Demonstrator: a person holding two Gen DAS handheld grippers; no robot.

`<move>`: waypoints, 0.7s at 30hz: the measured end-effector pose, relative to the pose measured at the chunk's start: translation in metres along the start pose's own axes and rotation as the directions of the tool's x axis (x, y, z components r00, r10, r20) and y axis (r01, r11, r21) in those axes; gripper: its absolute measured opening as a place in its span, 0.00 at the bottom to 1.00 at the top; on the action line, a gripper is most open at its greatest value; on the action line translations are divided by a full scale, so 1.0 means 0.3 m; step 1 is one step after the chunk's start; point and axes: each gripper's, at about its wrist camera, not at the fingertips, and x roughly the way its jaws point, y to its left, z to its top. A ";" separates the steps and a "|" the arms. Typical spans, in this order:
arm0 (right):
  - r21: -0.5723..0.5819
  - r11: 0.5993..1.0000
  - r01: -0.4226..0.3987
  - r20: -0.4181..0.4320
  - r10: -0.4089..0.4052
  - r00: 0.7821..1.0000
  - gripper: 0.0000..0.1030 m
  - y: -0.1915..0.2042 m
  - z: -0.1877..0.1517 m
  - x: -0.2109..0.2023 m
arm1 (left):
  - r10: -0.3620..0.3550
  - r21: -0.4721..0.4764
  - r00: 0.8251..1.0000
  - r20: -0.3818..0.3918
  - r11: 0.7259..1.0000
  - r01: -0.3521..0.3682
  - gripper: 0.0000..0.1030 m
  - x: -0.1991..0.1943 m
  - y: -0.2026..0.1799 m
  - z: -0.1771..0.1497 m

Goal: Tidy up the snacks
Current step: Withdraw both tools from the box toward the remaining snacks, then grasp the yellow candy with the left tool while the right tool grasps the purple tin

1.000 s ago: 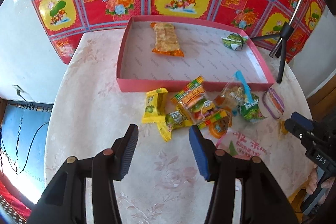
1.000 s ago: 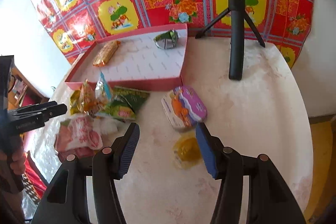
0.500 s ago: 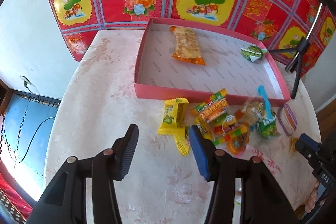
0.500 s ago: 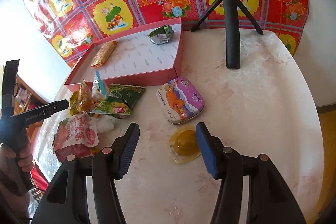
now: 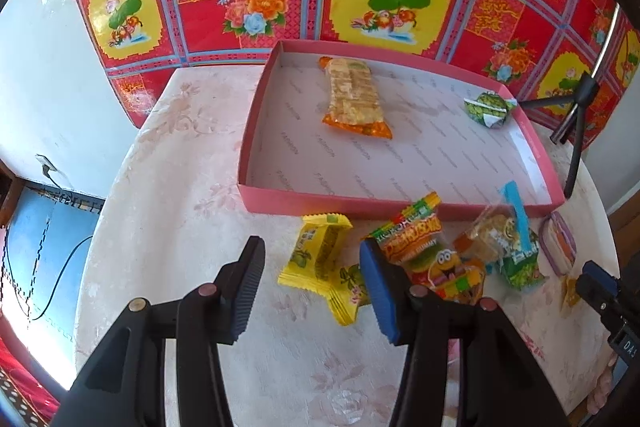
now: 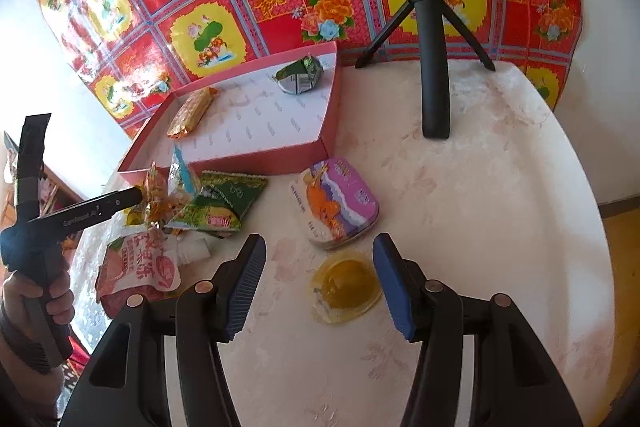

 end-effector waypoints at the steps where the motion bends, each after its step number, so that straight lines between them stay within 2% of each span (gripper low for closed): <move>1: -0.004 1.000 0.002 0.001 -0.002 1.000 0.56 0.001 0.005 0.002 | 0.000 -0.006 1.000 -0.001 1.000 0.000 0.51 0.004 0.005 0.000; 7: -0.035 0.999 0.029 -0.005 -0.029 1.000 0.56 0.005 0.044 0.048 | 0.014 -0.027 0.999 -0.040 1.000 -0.016 0.50 0.033 0.030 -0.013; 12: -0.053 0.997 0.064 -0.014 -0.065 0.998 0.57 0.010 0.052 0.086 | 0.049 0.038 0.999 -0.015 0.998 -0.048 0.50 0.035 0.005 -0.027; 21: -0.073 0.993 0.090 0.020 -0.089 0.996 0.74 0.032 0.033 0.113 | 0.031 0.054 1.000 0.004 0.998 -0.031 0.51 0.033 0.009 -0.033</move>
